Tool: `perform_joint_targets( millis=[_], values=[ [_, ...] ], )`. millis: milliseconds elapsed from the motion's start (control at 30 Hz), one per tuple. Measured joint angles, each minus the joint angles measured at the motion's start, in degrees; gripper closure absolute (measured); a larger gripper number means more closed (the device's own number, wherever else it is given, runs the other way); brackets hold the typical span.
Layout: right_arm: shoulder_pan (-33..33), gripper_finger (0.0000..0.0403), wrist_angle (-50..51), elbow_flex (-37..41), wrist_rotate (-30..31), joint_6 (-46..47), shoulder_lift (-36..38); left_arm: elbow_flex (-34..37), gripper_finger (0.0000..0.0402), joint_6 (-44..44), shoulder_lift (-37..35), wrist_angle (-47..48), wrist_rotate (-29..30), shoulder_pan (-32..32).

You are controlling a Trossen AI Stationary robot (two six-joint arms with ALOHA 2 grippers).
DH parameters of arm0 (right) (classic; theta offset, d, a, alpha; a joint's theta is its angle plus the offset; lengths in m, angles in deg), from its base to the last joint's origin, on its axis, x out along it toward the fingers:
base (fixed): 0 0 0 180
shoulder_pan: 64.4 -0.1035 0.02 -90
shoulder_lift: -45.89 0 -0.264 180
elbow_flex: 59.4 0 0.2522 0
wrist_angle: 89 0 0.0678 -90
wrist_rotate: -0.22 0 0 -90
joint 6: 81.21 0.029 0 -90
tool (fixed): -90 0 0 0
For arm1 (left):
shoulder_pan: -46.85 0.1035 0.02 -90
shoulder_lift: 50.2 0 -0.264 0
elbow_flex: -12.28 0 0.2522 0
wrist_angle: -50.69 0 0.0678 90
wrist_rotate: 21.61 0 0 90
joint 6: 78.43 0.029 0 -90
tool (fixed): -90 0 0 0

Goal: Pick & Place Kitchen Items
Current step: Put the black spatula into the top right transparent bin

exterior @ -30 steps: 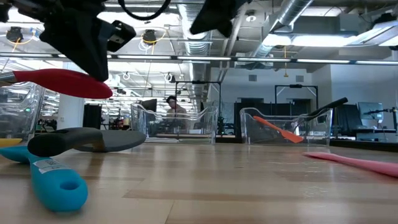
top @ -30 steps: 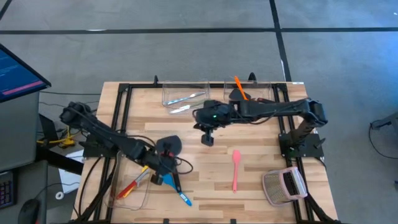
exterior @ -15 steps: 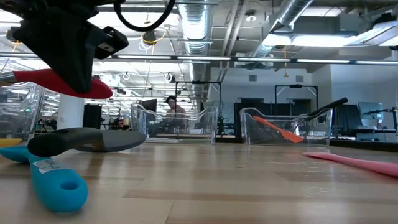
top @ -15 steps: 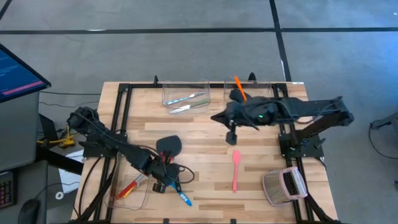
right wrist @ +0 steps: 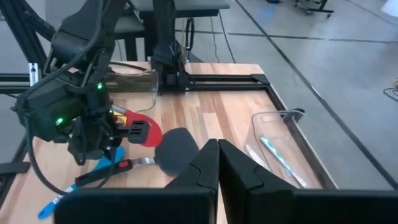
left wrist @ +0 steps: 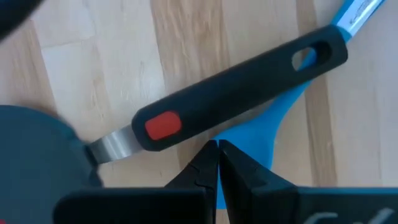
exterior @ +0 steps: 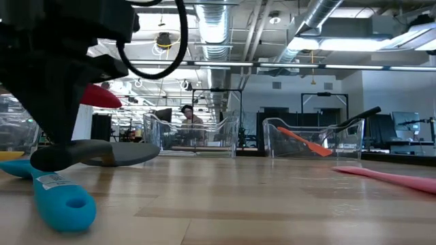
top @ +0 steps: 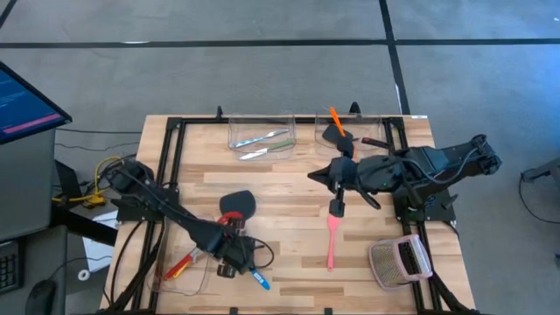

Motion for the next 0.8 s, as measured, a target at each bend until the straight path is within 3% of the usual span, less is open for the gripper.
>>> perform_joint_targets(
  millis=[367, 567, 800],
  values=[
    [-5.79, 0.0403, 0.20, 0.00, 5.06, 0.49, 0.04, -0.02, 0.0399, 3.29, 5.70, -4.92, -0.03, 3.64],
    [-9.02, 0.0403, 0.92, 0.00, 9.34, 0.49, 0.07, 0.03, 0.0399, 9.57, 3.47, -13.39, 9.68, 6.76],
    [-11.50, 0.0403, 3.20, 0.00, 13.01, 1.12, 0.07, 0.02, 0.0399, 11.20, 0.19, -17.22, 10.44, 10.76]
  ],
)
